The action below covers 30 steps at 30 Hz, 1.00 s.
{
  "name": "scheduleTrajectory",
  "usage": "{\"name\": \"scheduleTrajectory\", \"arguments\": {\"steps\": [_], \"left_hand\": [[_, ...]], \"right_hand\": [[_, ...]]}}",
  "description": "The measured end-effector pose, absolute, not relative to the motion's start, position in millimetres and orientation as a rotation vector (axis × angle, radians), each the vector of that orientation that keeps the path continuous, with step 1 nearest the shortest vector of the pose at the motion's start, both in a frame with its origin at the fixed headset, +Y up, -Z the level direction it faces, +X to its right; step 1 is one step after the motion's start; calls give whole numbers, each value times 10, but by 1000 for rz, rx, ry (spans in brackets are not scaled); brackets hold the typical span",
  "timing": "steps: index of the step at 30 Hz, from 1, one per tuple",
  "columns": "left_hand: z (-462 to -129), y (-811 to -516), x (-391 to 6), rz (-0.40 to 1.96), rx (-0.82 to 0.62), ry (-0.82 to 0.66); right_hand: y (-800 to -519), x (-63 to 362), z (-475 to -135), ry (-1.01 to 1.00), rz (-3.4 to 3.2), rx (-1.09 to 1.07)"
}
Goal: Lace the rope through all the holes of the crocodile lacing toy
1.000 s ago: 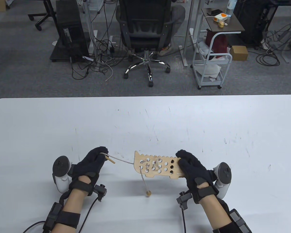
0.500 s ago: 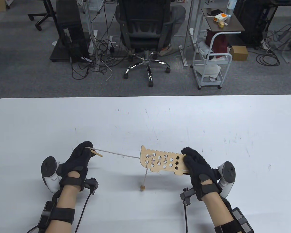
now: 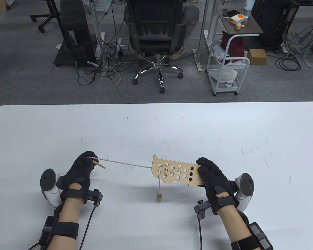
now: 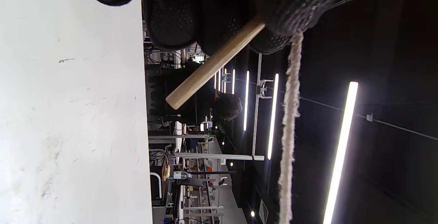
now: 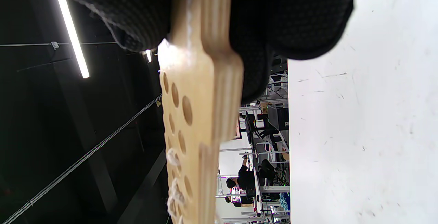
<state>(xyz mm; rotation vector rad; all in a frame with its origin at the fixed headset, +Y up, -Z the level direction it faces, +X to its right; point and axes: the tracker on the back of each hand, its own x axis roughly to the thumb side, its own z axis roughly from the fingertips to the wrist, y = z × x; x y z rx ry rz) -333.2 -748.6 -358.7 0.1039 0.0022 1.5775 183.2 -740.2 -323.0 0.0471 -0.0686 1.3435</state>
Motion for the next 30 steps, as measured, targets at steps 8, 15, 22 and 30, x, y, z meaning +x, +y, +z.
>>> {"name": "scheduleTrajectory", "arguments": {"steps": [8, 15, 22, 30], "left_hand": [[-3573, -7420, -3136, 1510, 60, -73], [-3534, -7345, -2947, 1426, 45, -140], [-3481, -7308, -2712, 1402, -17, -229], [-3409, -7324, -2404, 1419, -161, -336]], "right_hand": [[-7370, 1732, -3188, -47, 1361, 90], [-7335, 1620, -3133, -26, 1372, 138], [-7308, 1528, -3092, -4, 1380, 179], [-7274, 1439, -3042, 10, 1384, 217]]}}
